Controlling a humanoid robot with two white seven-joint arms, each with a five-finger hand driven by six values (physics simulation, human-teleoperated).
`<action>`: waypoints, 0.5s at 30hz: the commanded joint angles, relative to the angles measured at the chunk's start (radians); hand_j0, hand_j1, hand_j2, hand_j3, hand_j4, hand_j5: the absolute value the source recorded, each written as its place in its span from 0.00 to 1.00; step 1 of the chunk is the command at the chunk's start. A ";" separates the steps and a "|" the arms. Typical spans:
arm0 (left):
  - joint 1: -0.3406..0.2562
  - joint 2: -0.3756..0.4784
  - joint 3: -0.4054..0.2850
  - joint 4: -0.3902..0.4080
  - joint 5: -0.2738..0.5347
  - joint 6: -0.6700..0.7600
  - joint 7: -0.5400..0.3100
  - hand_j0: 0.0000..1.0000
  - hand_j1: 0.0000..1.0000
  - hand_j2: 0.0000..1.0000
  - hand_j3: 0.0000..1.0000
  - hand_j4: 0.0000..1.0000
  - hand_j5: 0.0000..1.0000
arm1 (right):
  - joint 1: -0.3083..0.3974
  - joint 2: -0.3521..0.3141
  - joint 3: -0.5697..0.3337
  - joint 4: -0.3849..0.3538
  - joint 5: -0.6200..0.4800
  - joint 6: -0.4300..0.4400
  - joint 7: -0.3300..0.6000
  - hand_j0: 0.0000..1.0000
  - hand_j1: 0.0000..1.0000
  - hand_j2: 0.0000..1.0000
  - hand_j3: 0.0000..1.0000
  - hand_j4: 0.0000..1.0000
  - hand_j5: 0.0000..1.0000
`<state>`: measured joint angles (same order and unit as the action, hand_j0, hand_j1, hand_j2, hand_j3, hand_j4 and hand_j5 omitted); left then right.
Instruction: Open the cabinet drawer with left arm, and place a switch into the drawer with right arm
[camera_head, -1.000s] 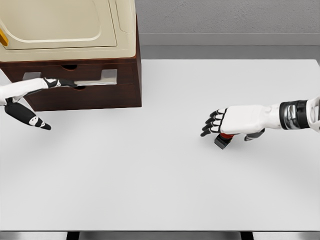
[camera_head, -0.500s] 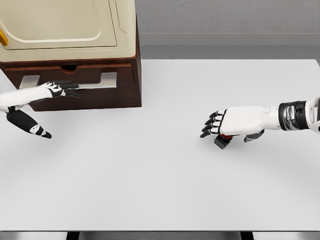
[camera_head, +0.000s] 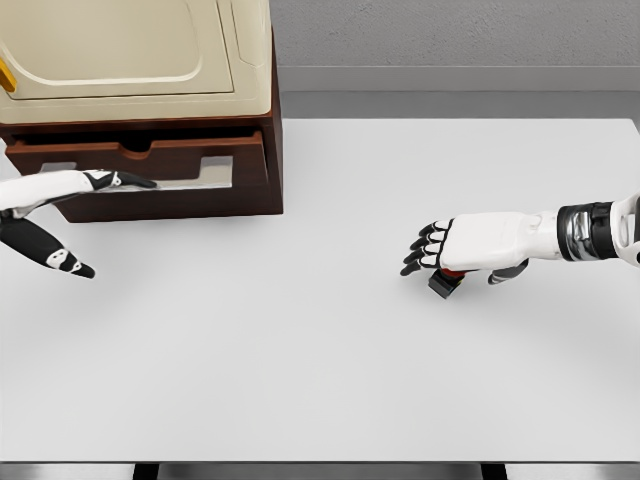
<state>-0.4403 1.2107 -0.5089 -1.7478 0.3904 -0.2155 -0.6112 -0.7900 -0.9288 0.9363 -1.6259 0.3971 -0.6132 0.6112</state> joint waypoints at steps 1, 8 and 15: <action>0.000 0.012 0.001 -0.001 0.019 -0.013 0.000 1.00 1.00 1.00 1.00 1.00 1.00 | 0.000 -0.001 -0.001 0.000 -0.004 0.002 0.000 1.00 1.00 1.00 1.00 1.00 1.00; 0.000 0.020 0.000 0.001 0.044 -0.025 0.000 1.00 1.00 1.00 1.00 1.00 1.00 | 0.000 -0.001 -0.001 0.000 -0.004 0.002 0.000 1.00 1.00 1.00 1.00 1.00 1.00; -0.002 0.036 0.029 0.008 0.082 -0.042 0.000 1.00 1.00 1.00 1.00 1.00 1.00 | -0.002 -0.001 -0.001 0.000 -0.003 0.002 0.000 1.00 1.00 1.00 1.00 1.00 1.00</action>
<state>-0.4418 1.2429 -0.4912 -1.7412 0.4586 -0.2587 -0.6111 -0.7900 -0.9288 0.9363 -1.6260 0.3985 -0.6132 0.6112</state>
